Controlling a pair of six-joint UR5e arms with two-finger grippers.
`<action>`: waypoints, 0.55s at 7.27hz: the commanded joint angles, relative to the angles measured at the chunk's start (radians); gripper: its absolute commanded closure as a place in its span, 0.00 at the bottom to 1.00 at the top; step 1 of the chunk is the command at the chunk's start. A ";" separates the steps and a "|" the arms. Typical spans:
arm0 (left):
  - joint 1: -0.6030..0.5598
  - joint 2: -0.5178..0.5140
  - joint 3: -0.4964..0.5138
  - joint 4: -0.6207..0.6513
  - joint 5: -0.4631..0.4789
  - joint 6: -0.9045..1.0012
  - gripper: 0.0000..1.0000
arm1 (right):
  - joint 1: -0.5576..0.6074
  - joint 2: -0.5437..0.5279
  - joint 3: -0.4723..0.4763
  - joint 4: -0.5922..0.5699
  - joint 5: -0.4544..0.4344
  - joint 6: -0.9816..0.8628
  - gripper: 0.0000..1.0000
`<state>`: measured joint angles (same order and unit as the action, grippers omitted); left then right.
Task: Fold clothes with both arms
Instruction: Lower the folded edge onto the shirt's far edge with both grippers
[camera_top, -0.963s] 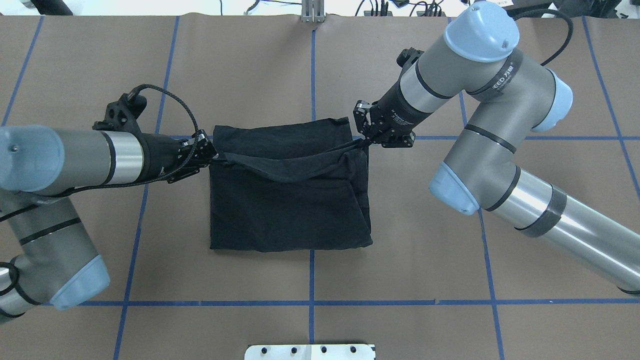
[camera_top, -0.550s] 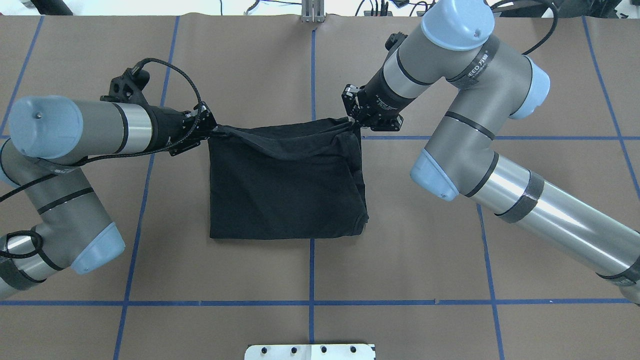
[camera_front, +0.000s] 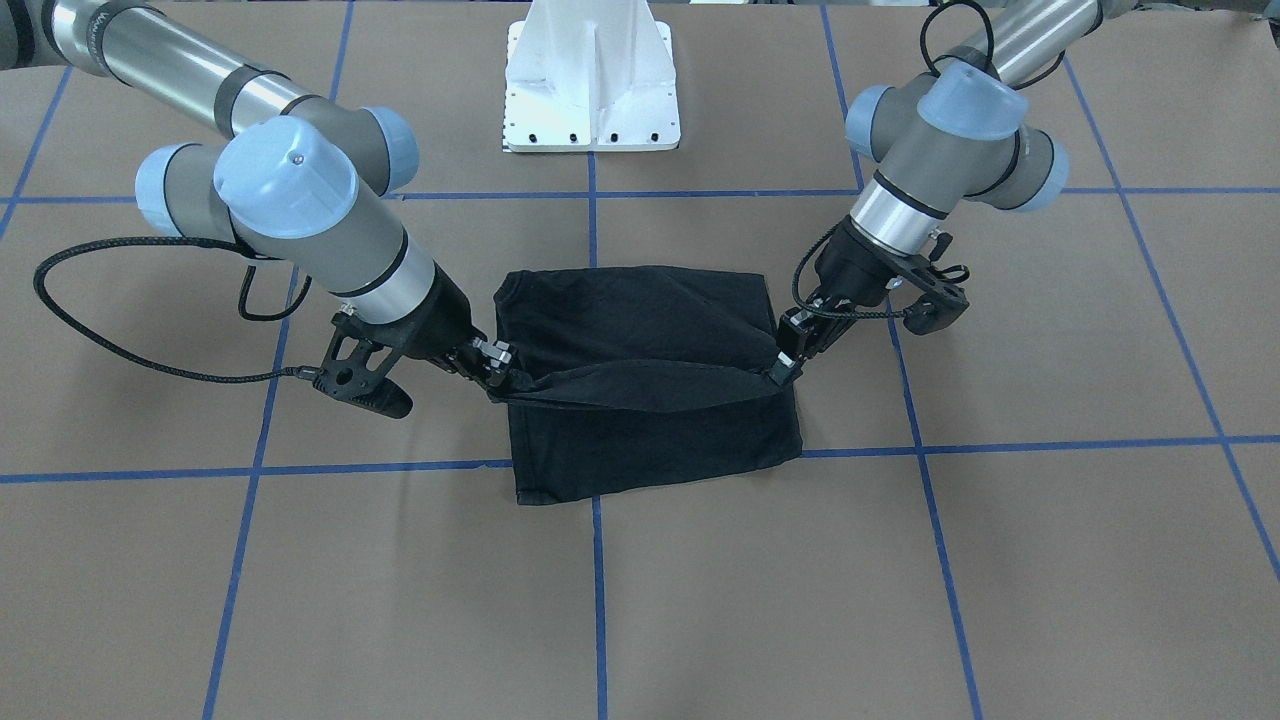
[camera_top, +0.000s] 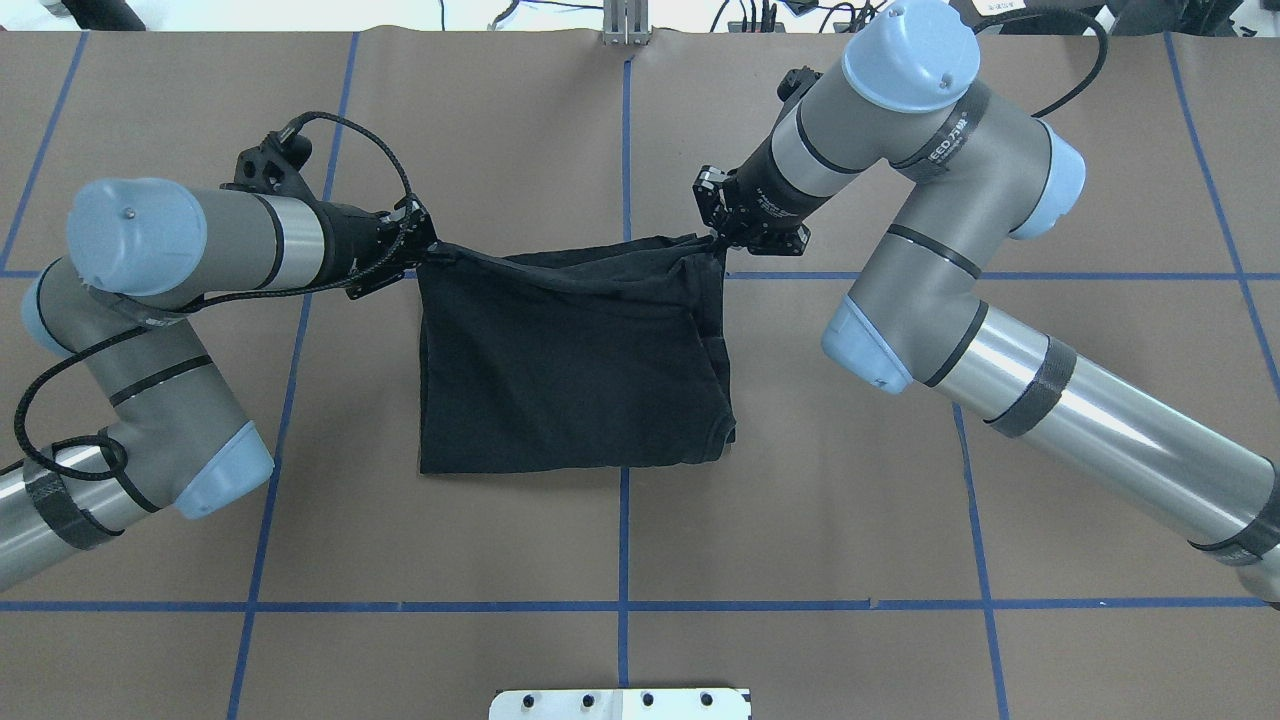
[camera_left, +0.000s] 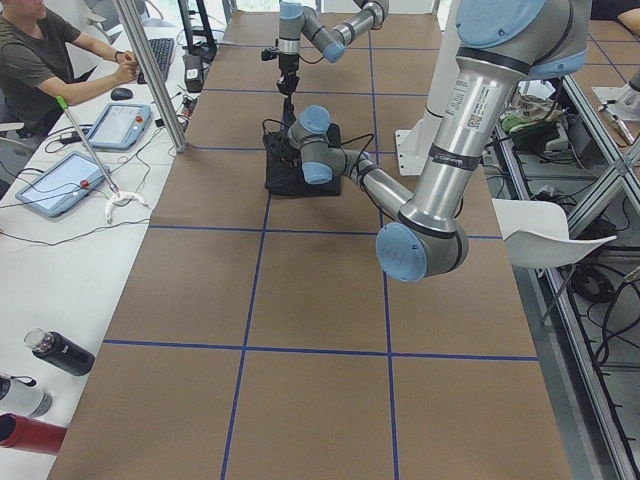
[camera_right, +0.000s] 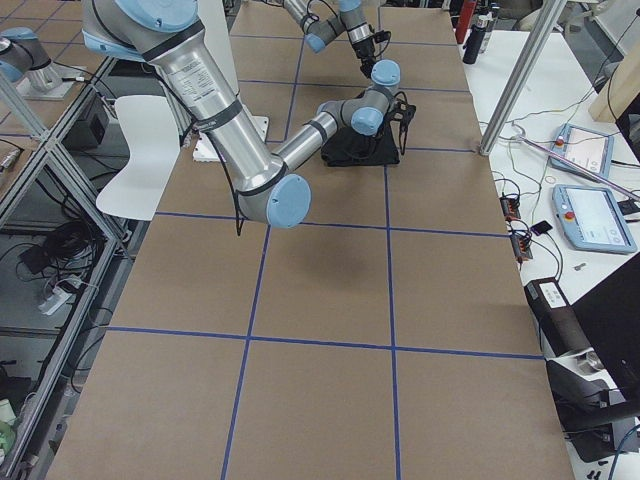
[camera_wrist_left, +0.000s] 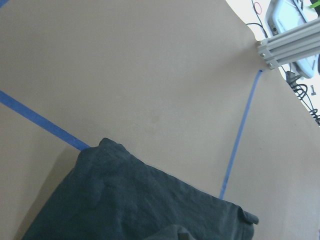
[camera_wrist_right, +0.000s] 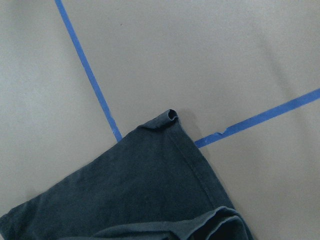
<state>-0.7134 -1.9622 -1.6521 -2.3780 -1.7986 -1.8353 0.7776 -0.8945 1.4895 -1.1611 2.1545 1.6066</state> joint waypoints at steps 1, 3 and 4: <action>-0.001 -0.004 0.026 -0.004 0.001 -0.001 1.00 | 0.000 0.005 -0.061 0.064 -0.013 0.003 1.00; -0.006 -0.001 0.034 -0.004 0.002 -0.002 1.00 | 0.000 0.005 -0.066 0.064 -0.019 0.003 1.00; -0.008 -0.003 0.044 -0.004 0.002 -0.004 1.00 | 0.000 0.003 -0.066 0.064 -0.019 0.003 1.00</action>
<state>-0.7189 -1.9646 -1.6188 -2.3822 -1.7965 -1.8379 0.7777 -0.8904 1.4253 -1.0979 2.1365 1.6091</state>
